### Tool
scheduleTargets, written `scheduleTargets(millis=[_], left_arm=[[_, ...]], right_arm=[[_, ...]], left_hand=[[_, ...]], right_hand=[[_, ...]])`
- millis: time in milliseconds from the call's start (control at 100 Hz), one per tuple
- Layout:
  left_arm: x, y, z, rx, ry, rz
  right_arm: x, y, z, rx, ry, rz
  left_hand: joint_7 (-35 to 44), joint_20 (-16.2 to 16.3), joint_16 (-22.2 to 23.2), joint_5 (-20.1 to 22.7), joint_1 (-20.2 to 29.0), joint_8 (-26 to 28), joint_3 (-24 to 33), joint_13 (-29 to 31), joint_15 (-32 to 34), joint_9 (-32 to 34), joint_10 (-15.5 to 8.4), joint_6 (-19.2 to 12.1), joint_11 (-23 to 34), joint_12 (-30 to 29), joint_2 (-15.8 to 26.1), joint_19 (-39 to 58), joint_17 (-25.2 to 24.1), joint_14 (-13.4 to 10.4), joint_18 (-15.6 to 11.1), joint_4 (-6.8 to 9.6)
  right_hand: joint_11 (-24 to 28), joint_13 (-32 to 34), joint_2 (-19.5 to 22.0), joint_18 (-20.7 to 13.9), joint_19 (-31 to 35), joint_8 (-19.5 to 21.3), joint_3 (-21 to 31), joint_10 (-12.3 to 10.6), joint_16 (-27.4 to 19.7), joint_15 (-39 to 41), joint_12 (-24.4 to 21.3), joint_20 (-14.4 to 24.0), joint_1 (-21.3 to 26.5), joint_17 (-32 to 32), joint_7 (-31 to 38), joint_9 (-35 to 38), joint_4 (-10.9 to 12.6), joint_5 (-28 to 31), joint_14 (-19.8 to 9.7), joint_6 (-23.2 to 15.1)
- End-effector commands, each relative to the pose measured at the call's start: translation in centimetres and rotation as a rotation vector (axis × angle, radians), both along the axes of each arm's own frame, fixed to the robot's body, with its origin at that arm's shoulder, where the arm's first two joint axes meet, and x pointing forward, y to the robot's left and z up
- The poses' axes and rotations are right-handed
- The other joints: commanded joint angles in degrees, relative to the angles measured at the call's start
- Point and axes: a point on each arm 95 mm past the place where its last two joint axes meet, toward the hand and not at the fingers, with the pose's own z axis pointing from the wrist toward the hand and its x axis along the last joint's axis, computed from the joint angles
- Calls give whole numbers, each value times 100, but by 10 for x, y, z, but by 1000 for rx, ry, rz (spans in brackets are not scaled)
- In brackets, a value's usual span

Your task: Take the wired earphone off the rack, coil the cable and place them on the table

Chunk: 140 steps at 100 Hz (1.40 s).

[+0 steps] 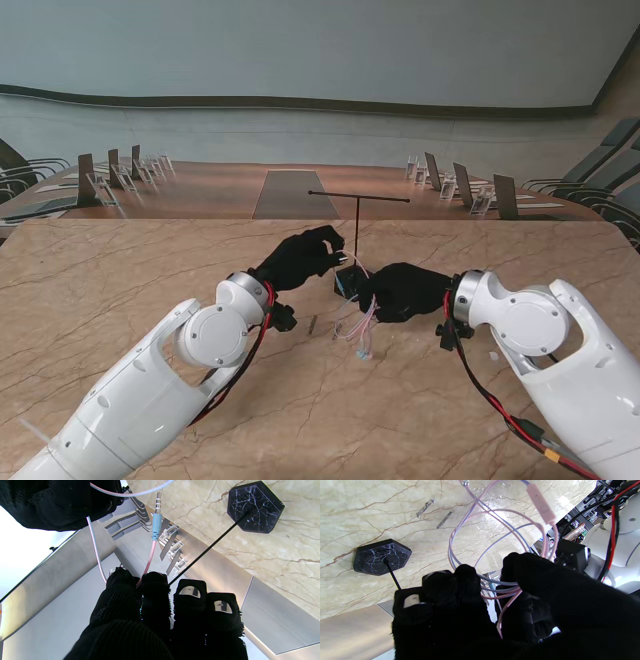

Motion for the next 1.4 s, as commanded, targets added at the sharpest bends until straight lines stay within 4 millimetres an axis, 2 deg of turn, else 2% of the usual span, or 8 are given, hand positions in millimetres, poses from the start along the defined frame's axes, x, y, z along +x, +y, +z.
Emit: scheduleTargets(millis=[0, 340, 640, 1080, 1390], left_arm=[[-7, -7, 0, 3, 7, -19], [-17, -18, -8, -38, 91, -25], [-19, -22, -21, -41, 136, -14], [-23, -29, -26, -44, 174, -32], [-26, -32, -30, -24, 201, -56]], right_arm=[[0, 1, -4, -2, 6, -7], [6, 4, -8, 10, -1, -25], [7, 5, -5, 44, -25, -33], [11, 7, -7, 73, -31, -51], [14, 8, -4, 104, -51, -59]], left_hand=[[528, 68, -46, -42, 393, 264, 64, 102, 136, 185, -161, -84, 59, -27, 156, 572, 180, 50, -72, 58], [552, -239, -166, -56, 393, 213, 152, 198, 4, 236, -165, 15, -5, -100, 152, 580, 251, 65, -5, 61], [567, -300, -184, -72, 393, 210, 162, 163, -61, 205, -153, 10, -27, -109, 157, 554, 184, 94, 0, 62], [564, -385, -229, -63, 393, 155, 232, 181, -199, 242, -138, 62, -131, -183, 121, 512, 198, 166, 83, 53], [505, -420, -250, -102, 393, 87, 234, 54, -332, 160, -66, 54, -237, -237, 138, 399, 25, 217, 63, 62]], right_hand=[[305, 76, 164, -530, 114, 255, 579, 482, -51, 413, -66, -56, 413, -85, 791, 225, 633, 559, 692, -608], [339, 114, 136, -538, 142, 247, 584, 481, -35, 442, -85, -48, 394, -21, 790, 238, 630, 551, 673, -639], [363, 200, 52, -506, 185, 203, 651, 479, -35, 483, -103, -73, 359, 103, 793, 299, 614, 572, 673, -656], [370, 234, 20, -484, 214, 174, 683, 487, -52, 506, -110, -117, 353, 163, 798, 317, 557, 579, 672, -669], [376, 257, 5, -479, 230, 162, 699, 492, -60, 521, -115, -141, 356, 199, 797, 329, 529, 570, 671, -672]])
